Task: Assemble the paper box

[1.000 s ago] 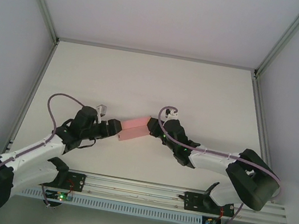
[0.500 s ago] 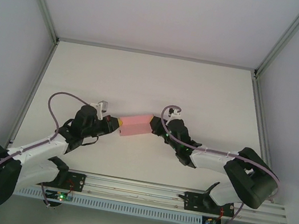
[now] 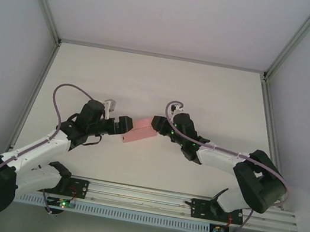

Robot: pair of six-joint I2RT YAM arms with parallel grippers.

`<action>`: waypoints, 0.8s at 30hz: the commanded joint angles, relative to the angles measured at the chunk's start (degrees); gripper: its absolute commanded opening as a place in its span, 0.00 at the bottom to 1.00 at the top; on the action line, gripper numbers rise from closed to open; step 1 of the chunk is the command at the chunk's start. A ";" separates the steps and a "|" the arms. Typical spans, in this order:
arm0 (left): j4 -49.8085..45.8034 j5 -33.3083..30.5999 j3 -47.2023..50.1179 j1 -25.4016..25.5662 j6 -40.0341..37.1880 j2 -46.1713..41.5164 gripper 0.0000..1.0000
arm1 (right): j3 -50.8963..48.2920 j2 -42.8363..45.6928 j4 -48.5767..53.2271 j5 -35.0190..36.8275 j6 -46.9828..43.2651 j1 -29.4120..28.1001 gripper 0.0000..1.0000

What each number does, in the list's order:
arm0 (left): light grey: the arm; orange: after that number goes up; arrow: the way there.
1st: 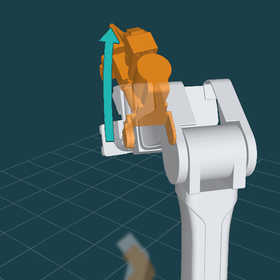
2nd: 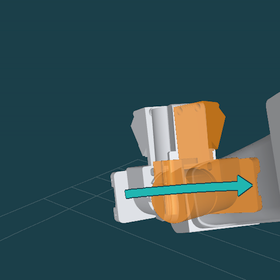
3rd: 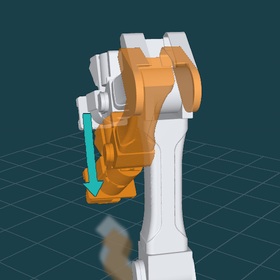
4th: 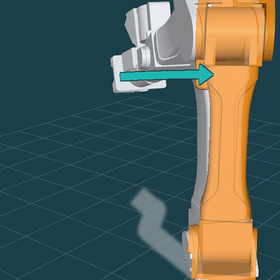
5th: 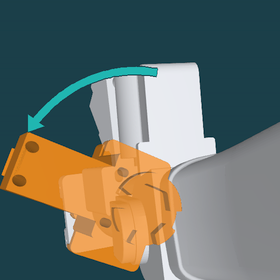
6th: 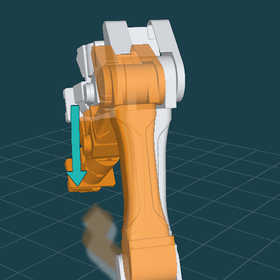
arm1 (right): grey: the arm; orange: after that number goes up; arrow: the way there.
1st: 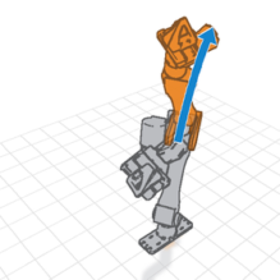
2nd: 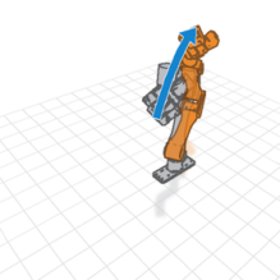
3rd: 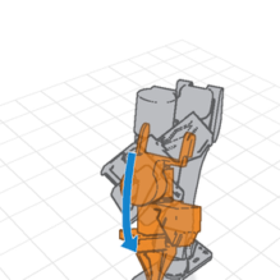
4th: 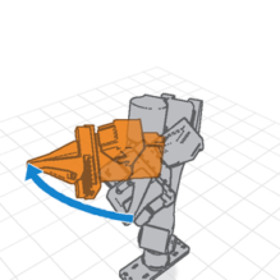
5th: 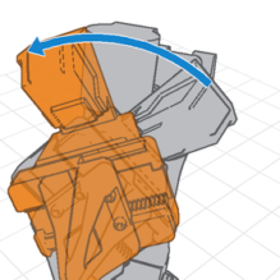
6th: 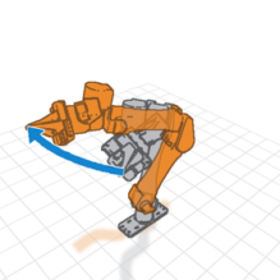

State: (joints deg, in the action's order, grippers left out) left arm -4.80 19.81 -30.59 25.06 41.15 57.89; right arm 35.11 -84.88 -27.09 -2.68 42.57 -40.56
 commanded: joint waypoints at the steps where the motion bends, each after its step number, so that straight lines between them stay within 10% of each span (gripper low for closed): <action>1: -8.21 -4.59 -5.66 0.07 -5.56 -0.81 1.00 | 3.30 2.82 3.38 -0.30 -4.43 1.72 0.61; 6: -20.16 -22.02 -12.60 -0.07 -7.23 -1.44 1.00 | 6.87 7.98 3.47 -8.78 -22.38 4.28 0.98; 10: -29.15 -37.43 -18.45 -0.67 -4.57 2.78 1.00 | 13.33 8.69 17.10 -30.44 -51.52 4.97 0.98; 16: -26.86 -34.15 -21.73 -3.38 -5.09 8.55 1.00 | 23.65 3.64 47.35 -41.33 -97.57 4.22 0.98; 24: -25.62 -32.39 -23.38 -4.39 -7.48 12.04 1.00 | 45.81 -13.36 77.55 -40.46 -120.46 3.58 0.98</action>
State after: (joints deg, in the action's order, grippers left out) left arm -29.56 -11.86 -52.21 21.56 35.33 69.73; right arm 73.89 -93.38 31.70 -40.62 -61.36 -36.01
